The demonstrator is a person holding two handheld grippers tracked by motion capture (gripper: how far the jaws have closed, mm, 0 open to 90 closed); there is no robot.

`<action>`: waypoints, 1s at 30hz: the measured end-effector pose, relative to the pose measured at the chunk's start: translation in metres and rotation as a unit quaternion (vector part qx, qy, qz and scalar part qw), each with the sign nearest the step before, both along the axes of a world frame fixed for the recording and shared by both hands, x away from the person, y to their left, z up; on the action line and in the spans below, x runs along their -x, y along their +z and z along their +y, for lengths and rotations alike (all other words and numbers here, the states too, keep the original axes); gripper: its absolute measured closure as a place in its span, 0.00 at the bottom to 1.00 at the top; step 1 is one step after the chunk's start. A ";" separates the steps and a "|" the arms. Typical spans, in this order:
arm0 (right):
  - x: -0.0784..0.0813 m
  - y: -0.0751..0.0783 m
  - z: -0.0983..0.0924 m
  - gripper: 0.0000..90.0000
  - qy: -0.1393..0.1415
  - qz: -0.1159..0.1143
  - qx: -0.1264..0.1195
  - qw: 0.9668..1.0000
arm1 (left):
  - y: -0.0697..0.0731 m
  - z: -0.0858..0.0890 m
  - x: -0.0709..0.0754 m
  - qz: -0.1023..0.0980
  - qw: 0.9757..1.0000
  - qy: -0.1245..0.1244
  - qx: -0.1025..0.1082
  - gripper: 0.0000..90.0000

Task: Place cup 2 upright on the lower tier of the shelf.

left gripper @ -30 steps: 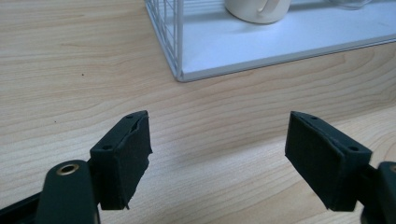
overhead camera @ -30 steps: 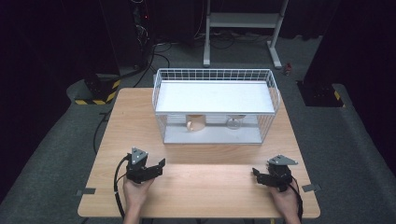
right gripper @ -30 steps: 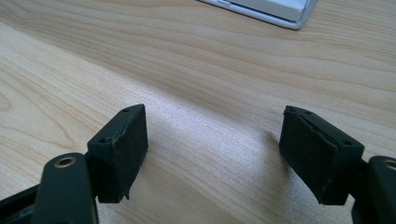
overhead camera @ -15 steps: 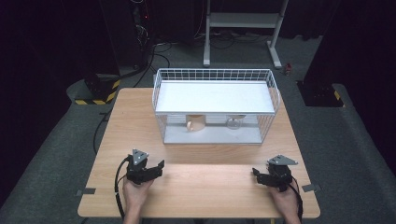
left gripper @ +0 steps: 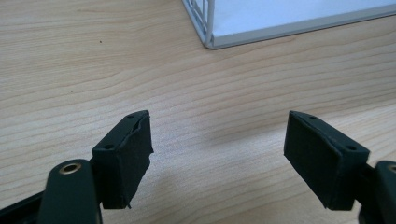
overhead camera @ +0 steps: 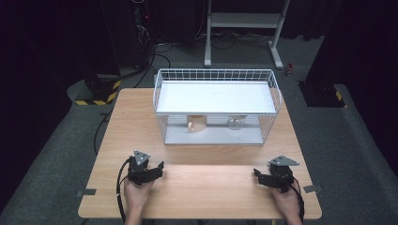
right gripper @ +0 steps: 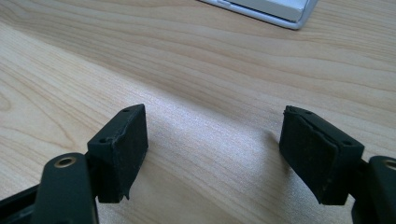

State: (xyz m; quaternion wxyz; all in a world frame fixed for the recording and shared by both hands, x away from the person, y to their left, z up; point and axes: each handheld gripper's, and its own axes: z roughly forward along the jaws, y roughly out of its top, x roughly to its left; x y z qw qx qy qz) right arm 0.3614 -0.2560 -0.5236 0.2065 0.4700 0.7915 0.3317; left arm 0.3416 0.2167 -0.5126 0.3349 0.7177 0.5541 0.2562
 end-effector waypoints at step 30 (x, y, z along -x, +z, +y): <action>0.000 0.000 0.000 0.26 0.000 0.000 0.000 1.000 | -0.016 -0.005 -0.018 0.018 1.000 0.019 -0.009 0.25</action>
